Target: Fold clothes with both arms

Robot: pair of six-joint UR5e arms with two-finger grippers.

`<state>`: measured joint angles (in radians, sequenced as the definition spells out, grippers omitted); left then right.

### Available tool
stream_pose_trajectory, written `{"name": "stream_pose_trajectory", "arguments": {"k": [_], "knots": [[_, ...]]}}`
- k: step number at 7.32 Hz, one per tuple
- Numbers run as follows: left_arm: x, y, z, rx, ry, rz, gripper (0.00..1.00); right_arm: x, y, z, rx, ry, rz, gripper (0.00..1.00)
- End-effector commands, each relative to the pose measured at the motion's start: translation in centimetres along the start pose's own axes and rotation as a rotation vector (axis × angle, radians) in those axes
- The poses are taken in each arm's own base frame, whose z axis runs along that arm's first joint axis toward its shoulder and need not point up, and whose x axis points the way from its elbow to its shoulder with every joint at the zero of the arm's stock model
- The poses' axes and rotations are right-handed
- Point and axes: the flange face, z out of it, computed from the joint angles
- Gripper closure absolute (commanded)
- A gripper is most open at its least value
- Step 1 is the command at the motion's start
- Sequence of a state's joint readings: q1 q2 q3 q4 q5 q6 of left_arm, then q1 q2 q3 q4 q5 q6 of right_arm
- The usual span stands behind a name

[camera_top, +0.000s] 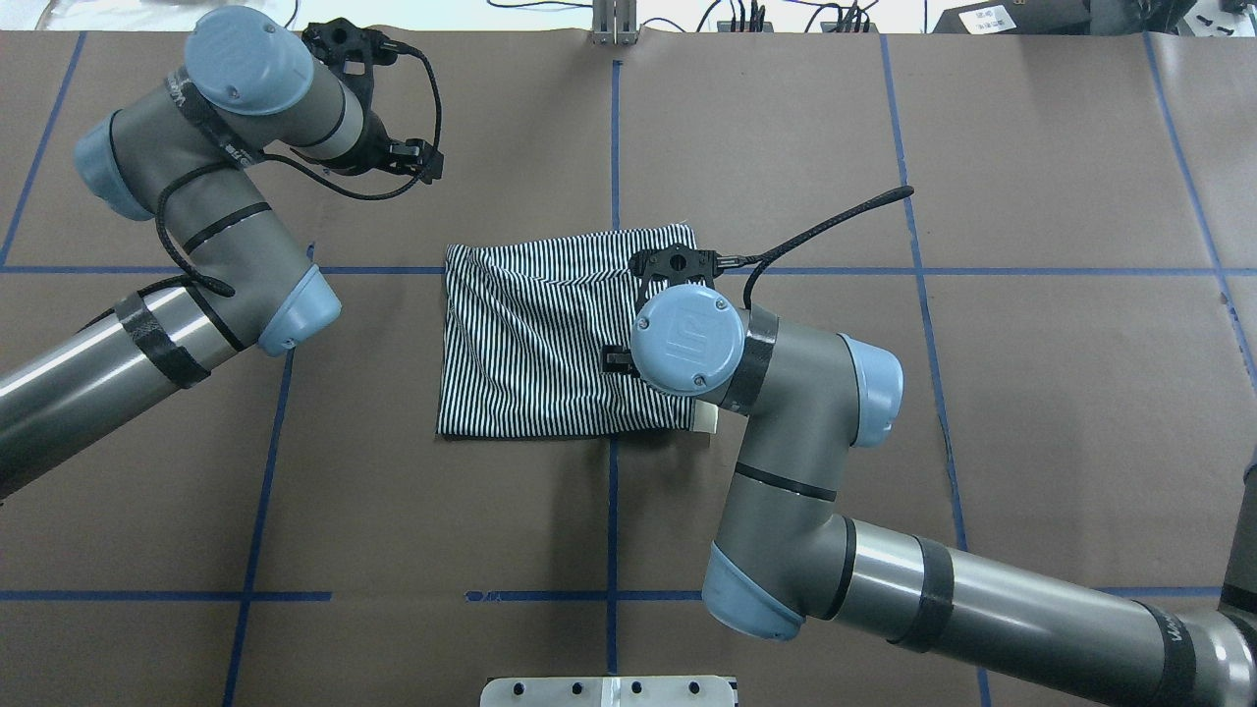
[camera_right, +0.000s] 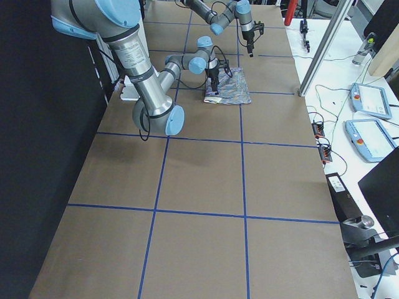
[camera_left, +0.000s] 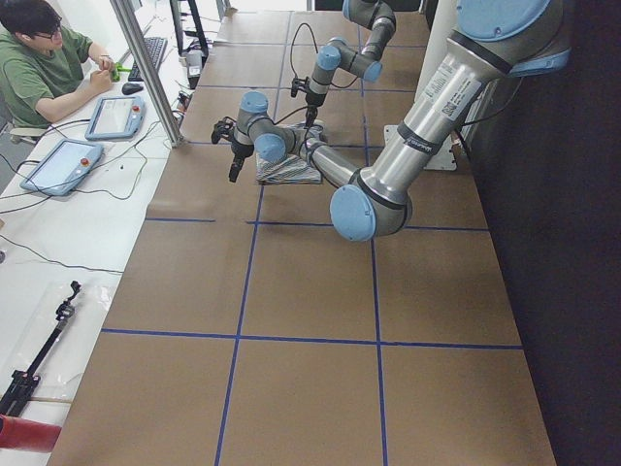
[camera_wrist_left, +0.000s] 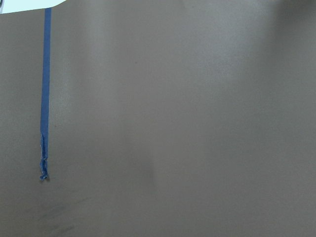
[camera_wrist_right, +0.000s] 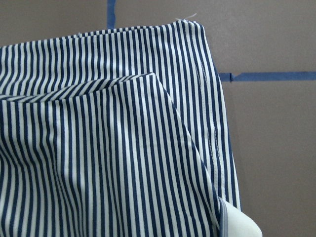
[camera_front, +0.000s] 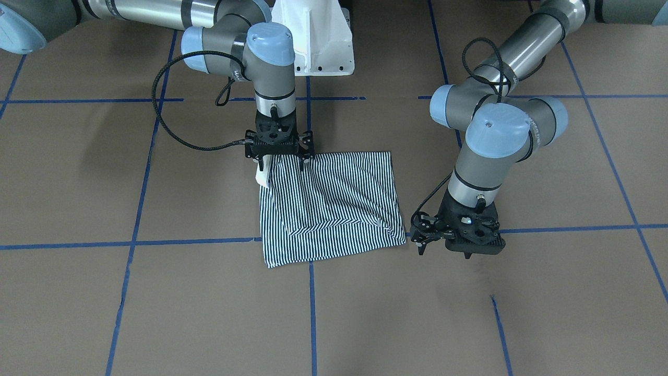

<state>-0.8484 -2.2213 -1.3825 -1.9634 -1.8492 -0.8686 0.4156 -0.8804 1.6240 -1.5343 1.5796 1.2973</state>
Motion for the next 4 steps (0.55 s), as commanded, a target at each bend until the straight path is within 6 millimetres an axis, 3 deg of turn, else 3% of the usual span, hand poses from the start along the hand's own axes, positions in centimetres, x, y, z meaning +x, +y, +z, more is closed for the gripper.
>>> {"name": "stream_pose_trajectory", "arguments": {"k": [1,4], "knots": [[-0.1,0.1,0.0,0.0,-0.001,0.0,0.0,-0.1,2.4,1.2,0.005,0.012,-0.018,0.0],[-0.1,0.1,0.0,0.0,-0.001,0.0,0.0,-0.4,3.5,1.7,-0.004,0.014,-0.022,0.0]]}}
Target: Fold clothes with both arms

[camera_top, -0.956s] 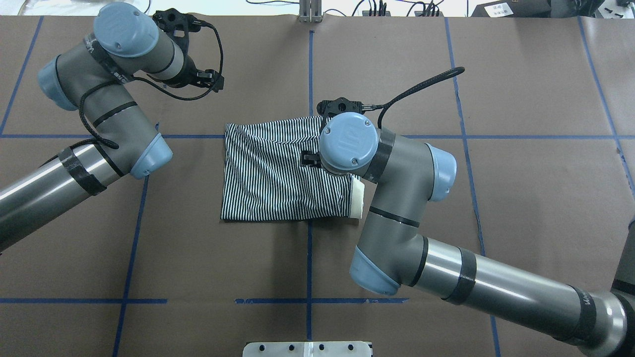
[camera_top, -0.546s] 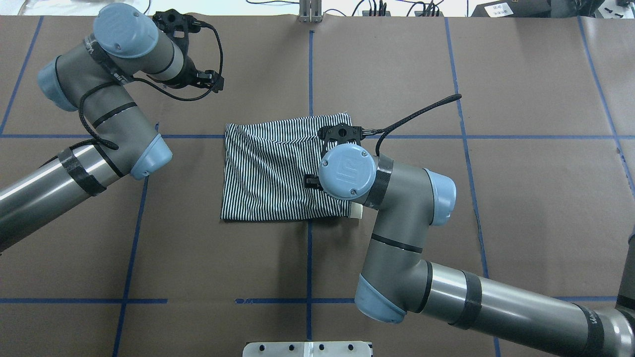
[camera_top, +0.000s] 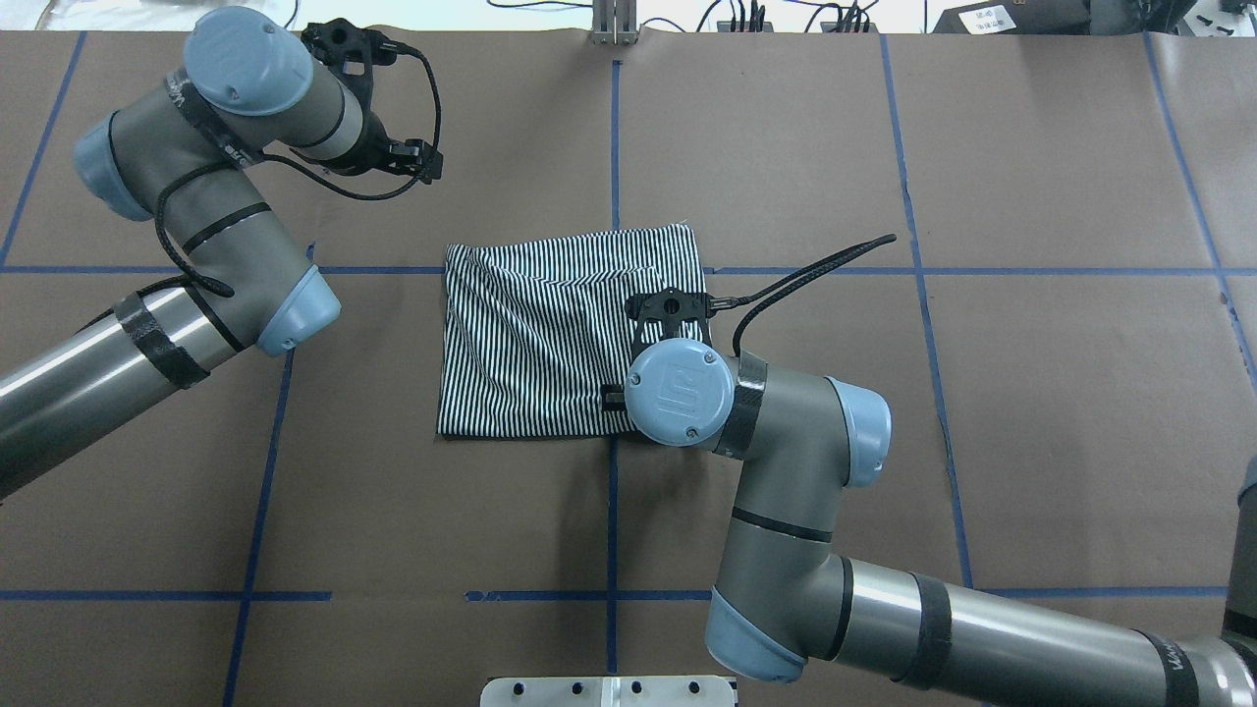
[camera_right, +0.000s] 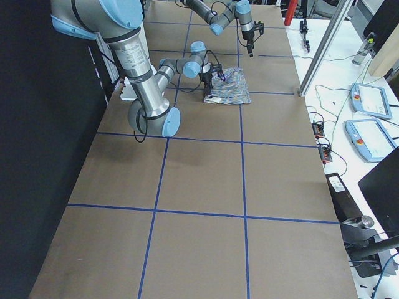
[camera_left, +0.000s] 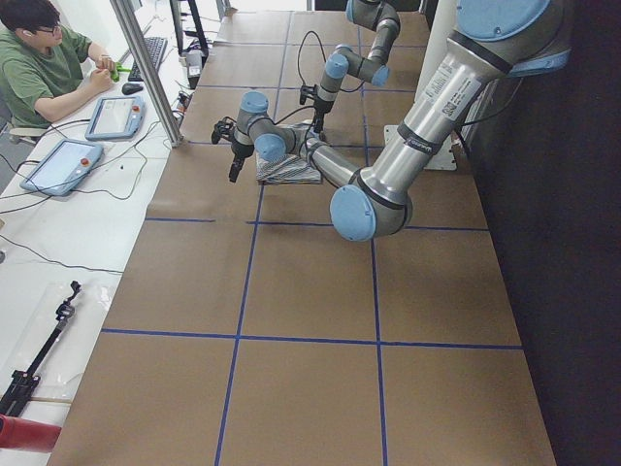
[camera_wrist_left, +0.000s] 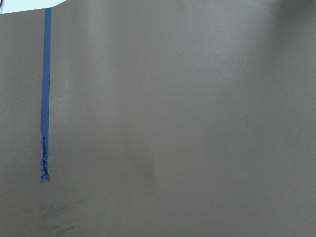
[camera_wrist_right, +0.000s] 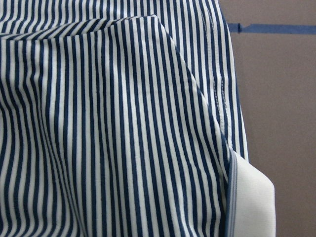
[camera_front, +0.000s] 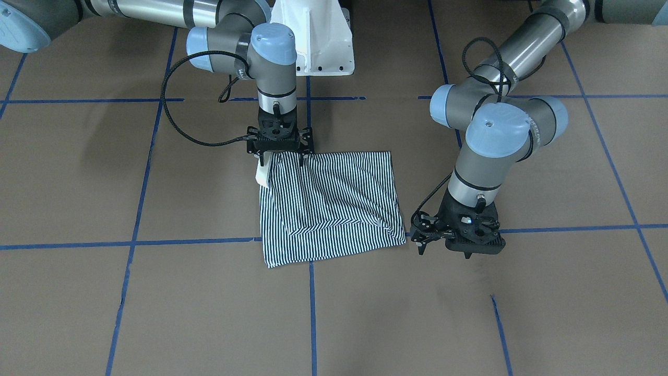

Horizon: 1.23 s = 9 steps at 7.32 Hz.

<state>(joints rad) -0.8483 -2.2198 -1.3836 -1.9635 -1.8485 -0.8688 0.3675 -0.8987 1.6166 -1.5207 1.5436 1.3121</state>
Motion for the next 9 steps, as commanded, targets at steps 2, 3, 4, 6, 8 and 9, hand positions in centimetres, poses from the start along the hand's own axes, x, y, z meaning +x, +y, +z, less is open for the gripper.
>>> {"name": "stream_pose_trajectory", "arguments": {"k": [2,3,4,6,8,9], "knots": [[0.0,0.0,0.0,0.0,0.0,0.001,0.0,-0.2,0.6,0.2,-0.004,0.0,-0.004,0.0],[0.0,0.0,0.0,0.0,0.0,0.001,0.0,-0.2,0.5,0.1,-0.004,-0.002,-0.005,0.0],[0.1,-0.1,-0.1,0.001,0.001,-0.001,0.0,-0.6,-0.6,-1.1,0.008,-0.022,-0.003,0.0],[0.8,-0.2,-1.6,0.019,0.023,0.008,0.0,1.9,-6.1,-4.6,-0.024,-0.069,0.02,0.0],[-0.5,1.6,-4.5,0.018,0.05,0.014,0.0,8.1,-12.7,-8.6,-0.074,-0.078,-0.025,0.0],[-1.6,1.4,-7.0,0.009,0.029,0.076,0.0,13.4,-15.8,-11.8,-0.08,-0.063,-0.105,0.0]]}}
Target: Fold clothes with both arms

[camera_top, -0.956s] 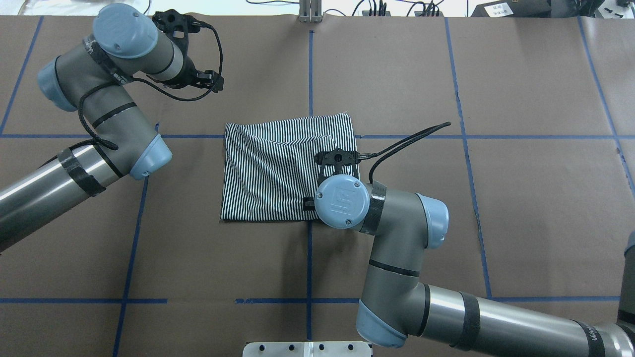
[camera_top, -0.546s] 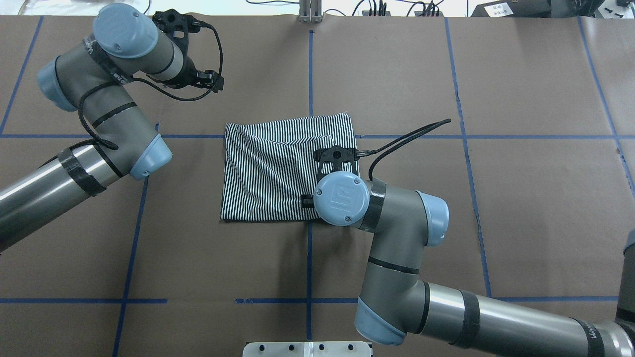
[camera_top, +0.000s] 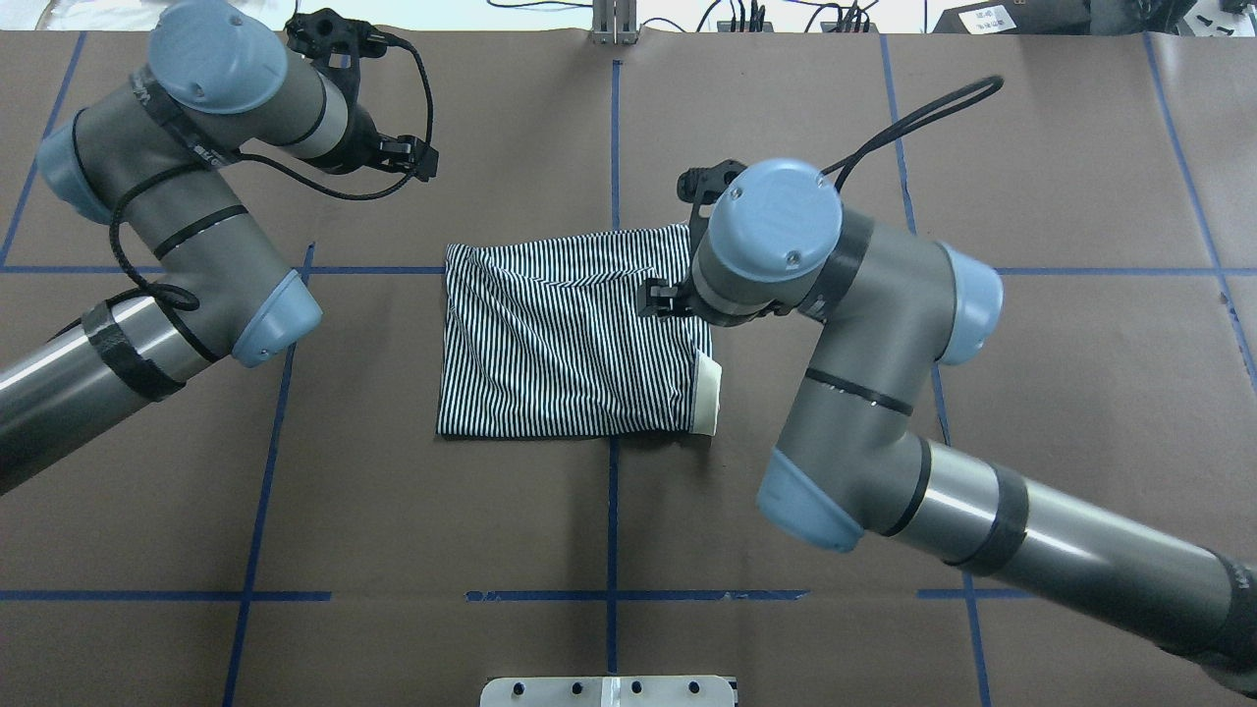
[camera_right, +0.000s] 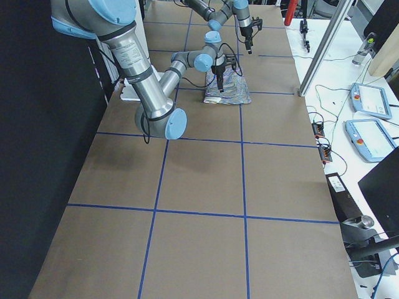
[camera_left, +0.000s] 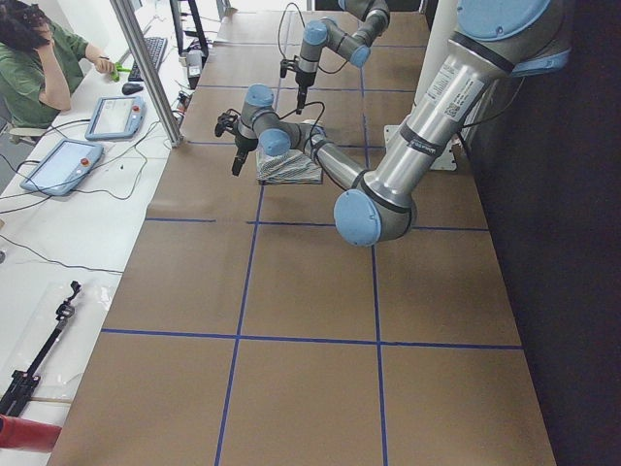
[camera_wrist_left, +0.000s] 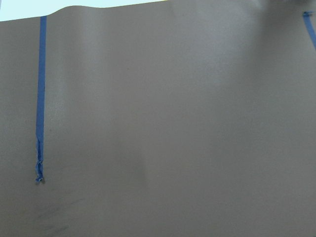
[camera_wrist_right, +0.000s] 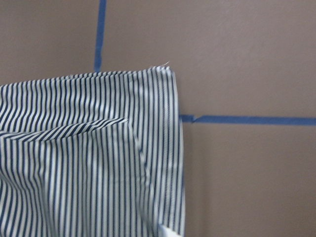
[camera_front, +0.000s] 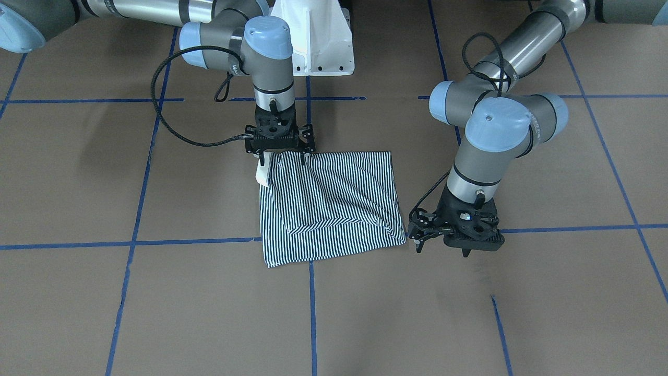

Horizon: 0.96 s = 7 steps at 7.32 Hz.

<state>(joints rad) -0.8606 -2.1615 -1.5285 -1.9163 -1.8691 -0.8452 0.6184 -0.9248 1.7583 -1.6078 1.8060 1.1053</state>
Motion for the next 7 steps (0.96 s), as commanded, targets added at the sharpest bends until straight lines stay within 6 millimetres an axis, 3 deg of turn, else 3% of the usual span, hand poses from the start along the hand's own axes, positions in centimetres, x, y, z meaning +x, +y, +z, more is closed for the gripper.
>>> {"name": "stream_pose_trajectory", "arguments": {"k": [1,2,4,5,6,7], "knots": [[-3.5,-0.5,-6.4,-0.012,-0.057,0.131,0.0,14.2,-5.1,-7.9,-0.066,0.011,-0.137,0.0],[-8.7,-0.5,-9.4,-0.014,-0.113,0.197,0.0,23.6,-5.9,-10.5,-0.095,-0.004,-0.215,0.0],[-21.7,0.1,-12.7,-0.056,-0.184,0.339,0.0,40.1,-6.0,-12.1,-0.121,0.079,-0.329,0.0],[-28.1,0.5,-14.5,-0.071,-0.237,0.395,0.0,47.7,-4.8,-12.8,-0.148,0.08,-0.324,0.0],[-32.8,0.8,-16.4,-0.084,-0.239,0.379,0.0,54.4,-2.9,-12.7,-0.181,0.081,-0.304,0.0],[-35.9,2.2,-17.0,-0.109,-0.209,0.374,0.0,60.2,0.0,-11.8,-0.225,0.091,-0.28,0.0]]}}
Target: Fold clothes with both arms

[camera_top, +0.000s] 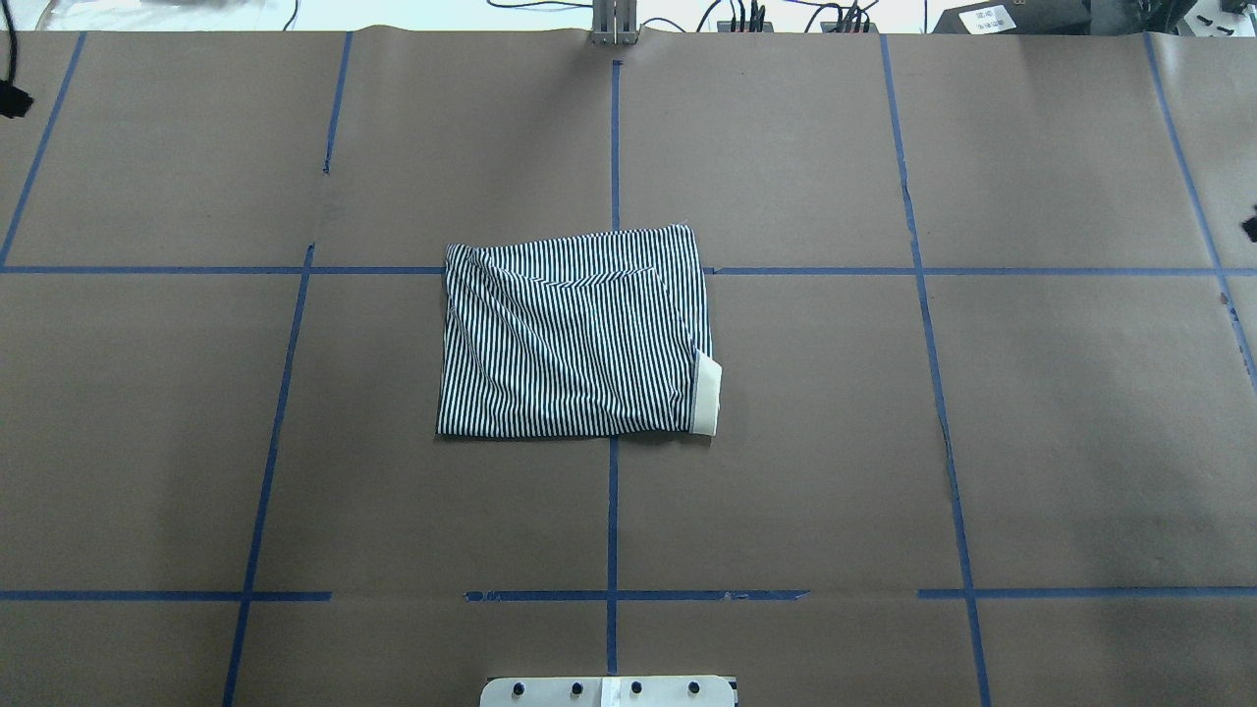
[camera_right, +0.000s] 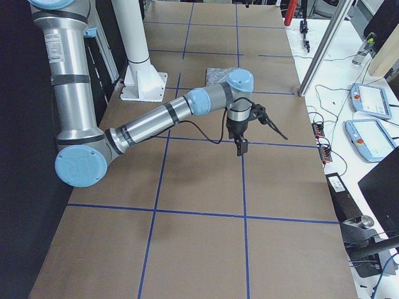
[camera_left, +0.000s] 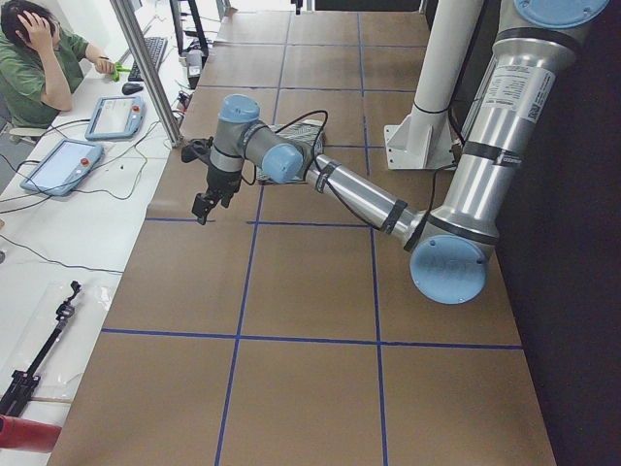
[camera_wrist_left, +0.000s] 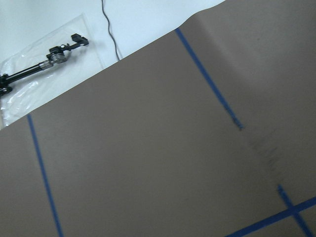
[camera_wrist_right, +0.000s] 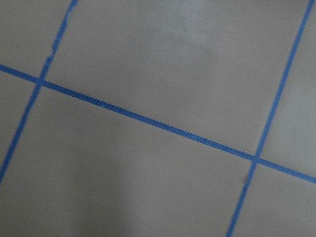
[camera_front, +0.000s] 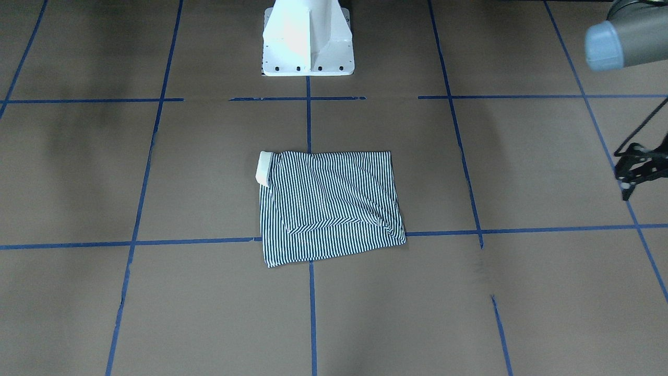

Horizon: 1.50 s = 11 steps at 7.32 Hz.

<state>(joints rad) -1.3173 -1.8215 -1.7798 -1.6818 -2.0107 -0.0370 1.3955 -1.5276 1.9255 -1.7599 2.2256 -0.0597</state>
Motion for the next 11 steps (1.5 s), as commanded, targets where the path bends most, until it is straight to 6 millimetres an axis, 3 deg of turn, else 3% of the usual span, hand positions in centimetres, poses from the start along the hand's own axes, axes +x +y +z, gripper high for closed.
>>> {"name": "stream_pose_trajectory", "arguments": {"k": [1,2,3,5,7,8,9,11], "knots": [[-5.4,5.6,0.5,-0.047,0.052,-0.043,0.0,7.8,8.2,3.9,-0.092,-0.012,0.055,0.0],[-6.5,9.2,3.9,-0.13,0.067,-0.115,0.0,9.3,11.5,6.7,-0.157,-0.029,0.108,0.0],[-8.2,11.0,7.3,-0.179,0.07,-0.142,0.0,10.4,11.5,8.1,-0.166,-0.034,0.115,0.0],[-9.7,13.5,8.9,-0.171,0.219,-0.19,0.0,13.1,12.6,11.7,-0.141,-0.032,0.097,0.0],[-14.8,19.8,8.6,-0.219,0.217,-0.276,0.0,13.8,12.5,12.6,-0.126,-0.029,0.086,0.0],[-17.1,21.2,7.4,-0.28,0.215,-0.365,0.0,13.8,12.5,12.6,-0.126,-0.029,0.086,0.0],[-18.4,22.5,6.7,-0.274,0.222,-0.316,0.0,13.9,12.5,12.6,-0.128,-0.03,0.089,0.0],[-18.2,21.6,6.3,-0.25,0.244,-0.297,0.0,13.7,12.3,12.3,-0.12,-0.03,0.082,0.0]]}}
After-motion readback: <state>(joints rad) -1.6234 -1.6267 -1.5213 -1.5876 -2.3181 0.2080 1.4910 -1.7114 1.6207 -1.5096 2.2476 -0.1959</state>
